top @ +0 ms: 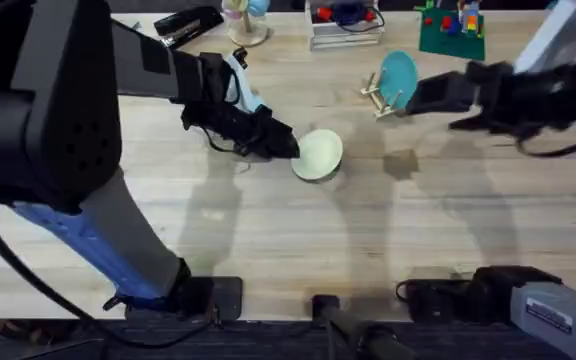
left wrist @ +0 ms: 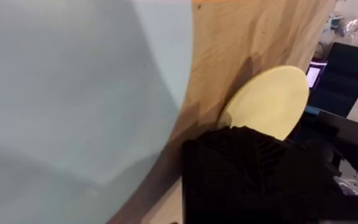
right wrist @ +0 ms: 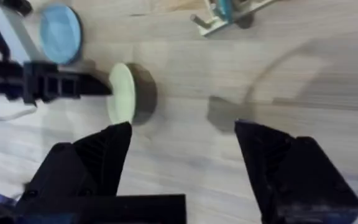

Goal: Pick up the plates from the table one by one and place each into a slot on the dish rack.

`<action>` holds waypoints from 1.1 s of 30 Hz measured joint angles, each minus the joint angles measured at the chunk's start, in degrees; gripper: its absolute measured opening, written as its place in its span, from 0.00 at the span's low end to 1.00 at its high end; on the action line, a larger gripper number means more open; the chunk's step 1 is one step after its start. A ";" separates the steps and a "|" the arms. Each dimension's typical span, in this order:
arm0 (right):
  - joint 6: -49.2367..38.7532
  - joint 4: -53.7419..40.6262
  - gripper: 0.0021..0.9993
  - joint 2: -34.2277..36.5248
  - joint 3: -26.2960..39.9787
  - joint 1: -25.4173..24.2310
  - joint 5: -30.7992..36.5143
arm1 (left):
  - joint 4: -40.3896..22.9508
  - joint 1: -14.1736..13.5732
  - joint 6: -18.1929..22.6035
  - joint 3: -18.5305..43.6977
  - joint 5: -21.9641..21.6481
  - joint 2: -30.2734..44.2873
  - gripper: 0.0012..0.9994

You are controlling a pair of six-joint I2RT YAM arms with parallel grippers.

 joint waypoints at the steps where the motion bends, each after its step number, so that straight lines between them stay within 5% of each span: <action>1: 1.26 1.60 0.99 0.06 -1.84 0.00 -1.01 | 0.02 0.00 0.00 0.00 0.00 -0.01 0.04; 11: 11.04 14.43 0.99 0.11 -13.18 0.90 -8.77 | 0.15 0.00 0.00 0.00 0.00 0.00 0.04; 33: 21.65 32.04 0.98 13.36 -13.80 14.77 -10.53 | 0.14 0.00 0.00 0.00 0.02 -0.01 0.04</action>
